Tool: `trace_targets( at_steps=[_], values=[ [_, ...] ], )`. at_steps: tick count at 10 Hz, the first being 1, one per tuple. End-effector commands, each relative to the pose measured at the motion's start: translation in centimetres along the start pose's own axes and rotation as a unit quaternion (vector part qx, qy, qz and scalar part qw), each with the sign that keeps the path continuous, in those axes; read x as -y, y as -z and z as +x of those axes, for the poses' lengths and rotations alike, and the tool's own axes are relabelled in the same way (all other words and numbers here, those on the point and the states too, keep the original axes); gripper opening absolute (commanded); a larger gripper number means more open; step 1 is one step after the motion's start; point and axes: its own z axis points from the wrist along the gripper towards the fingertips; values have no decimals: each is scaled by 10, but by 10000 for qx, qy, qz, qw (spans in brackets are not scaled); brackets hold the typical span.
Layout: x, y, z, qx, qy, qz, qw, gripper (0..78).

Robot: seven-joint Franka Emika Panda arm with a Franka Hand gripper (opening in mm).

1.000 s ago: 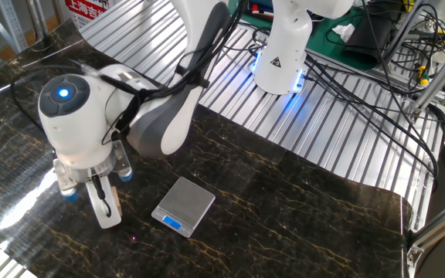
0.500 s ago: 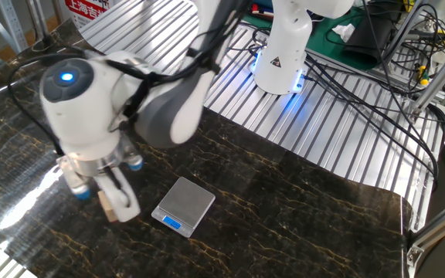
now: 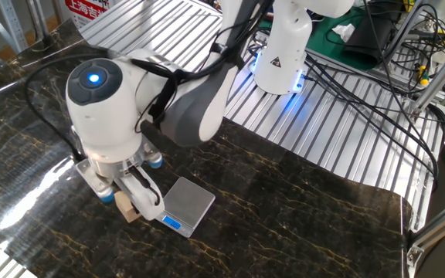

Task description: Place the block on the scale

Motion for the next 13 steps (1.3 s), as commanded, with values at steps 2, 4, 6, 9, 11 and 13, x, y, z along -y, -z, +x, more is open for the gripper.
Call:
trace_targets(
  at_steps=[2,4,6,9,11,13],
  values=[
    [-16,9,20,-132,840,136,9963,11],
    [-17,8,22,-81,860,245,9960,11],
    [-17,8,22,-70,1165,201,9930,11],
    [-17,8,22,-209,1768,190,9838,11],
    [-25,8,32,-155,1574,200,9872,11],
    [-35,7,49,-159,1440,205,9892,11]
  ],
)
